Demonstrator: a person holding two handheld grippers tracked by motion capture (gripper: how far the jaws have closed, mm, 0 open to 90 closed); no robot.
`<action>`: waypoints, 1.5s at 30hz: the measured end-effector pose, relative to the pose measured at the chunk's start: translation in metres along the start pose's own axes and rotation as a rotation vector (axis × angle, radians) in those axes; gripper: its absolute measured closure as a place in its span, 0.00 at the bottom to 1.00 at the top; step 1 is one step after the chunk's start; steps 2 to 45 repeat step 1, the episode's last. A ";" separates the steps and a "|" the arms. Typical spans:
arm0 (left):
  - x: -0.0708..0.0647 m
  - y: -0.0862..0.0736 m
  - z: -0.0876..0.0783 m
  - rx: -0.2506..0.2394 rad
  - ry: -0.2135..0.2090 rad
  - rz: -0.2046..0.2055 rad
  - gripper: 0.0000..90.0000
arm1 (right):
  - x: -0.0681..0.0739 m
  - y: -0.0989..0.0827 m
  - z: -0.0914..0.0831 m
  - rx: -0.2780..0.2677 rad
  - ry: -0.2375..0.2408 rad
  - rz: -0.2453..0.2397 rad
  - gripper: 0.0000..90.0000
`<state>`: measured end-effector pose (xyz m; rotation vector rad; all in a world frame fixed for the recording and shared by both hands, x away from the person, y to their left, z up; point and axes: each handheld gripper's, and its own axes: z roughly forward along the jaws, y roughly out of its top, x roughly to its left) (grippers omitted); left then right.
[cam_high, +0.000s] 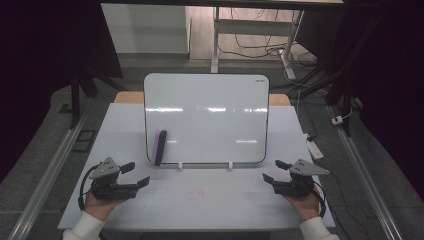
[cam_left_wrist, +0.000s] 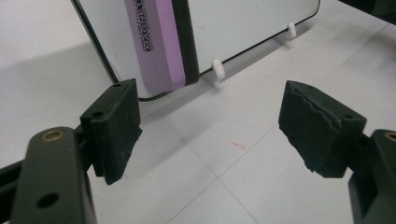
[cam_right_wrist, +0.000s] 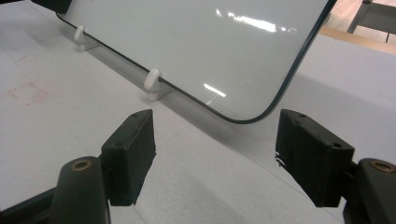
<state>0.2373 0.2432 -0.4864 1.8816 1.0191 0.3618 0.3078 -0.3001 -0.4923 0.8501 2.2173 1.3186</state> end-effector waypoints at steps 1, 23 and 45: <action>0.000 0.000 0.000 0.000 -0.004 -0.001 0.24 | 0.000 0.000 0.000 0.000 -0.001 -0.004 0.31; 0.000 0.000 0.000 0.000 -0.004 -0.001 0.24 | 0.000 0.000 0.000 0.000 -0.001 -0.004 0.31; 0.000 0.000 0.000 0.000 -0.004 -0.001 0.24 | 0.000 0.000 0.000 0.000 -0.001 -0.004 0.31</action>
